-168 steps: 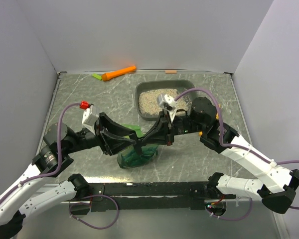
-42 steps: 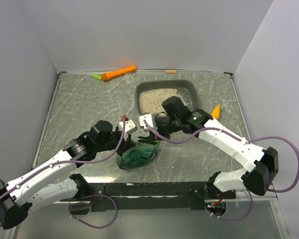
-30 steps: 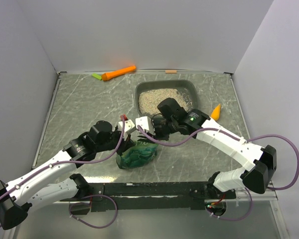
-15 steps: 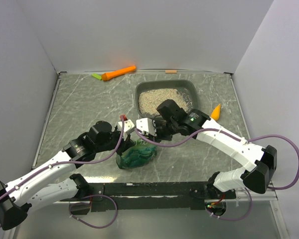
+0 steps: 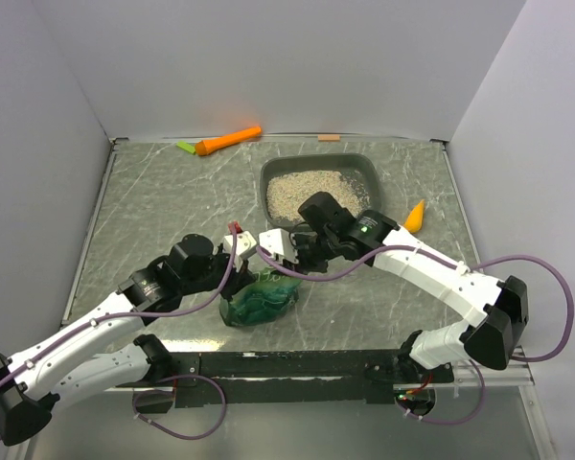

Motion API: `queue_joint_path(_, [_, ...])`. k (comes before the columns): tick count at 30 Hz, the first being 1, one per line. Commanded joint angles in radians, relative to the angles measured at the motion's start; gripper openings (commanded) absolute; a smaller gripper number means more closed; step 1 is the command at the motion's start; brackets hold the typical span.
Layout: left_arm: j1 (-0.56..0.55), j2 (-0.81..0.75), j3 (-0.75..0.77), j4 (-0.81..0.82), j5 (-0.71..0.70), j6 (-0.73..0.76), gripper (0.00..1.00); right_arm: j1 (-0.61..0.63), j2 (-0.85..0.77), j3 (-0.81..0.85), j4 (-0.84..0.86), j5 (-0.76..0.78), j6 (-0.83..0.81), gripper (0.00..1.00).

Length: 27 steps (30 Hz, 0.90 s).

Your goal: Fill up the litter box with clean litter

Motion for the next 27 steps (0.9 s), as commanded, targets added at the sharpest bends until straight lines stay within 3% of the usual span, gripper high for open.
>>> queue_joint_path(1, [0.001, -0.033, 0.017, 0.056, -0.011, -0.007, 0.01, 0.009, 0.034, -0.055, 0.005, -0.126, 0.023, 0.15])
queue_joint_path(13, [-0.001, -0.03, 0.019, 0.056, -0.009, -0.01, 0.01, 0.011, 0.04, -0.133, 0.166, -0.326, 0.066, 0.26])
queue_joint_path(27, [0.001, -0.034, 0.019, 0.058, -0.006, -0.007, 0.01, 0.014, 0.092, -0.136, 0.286, -0.395, 0.161, 0.38])
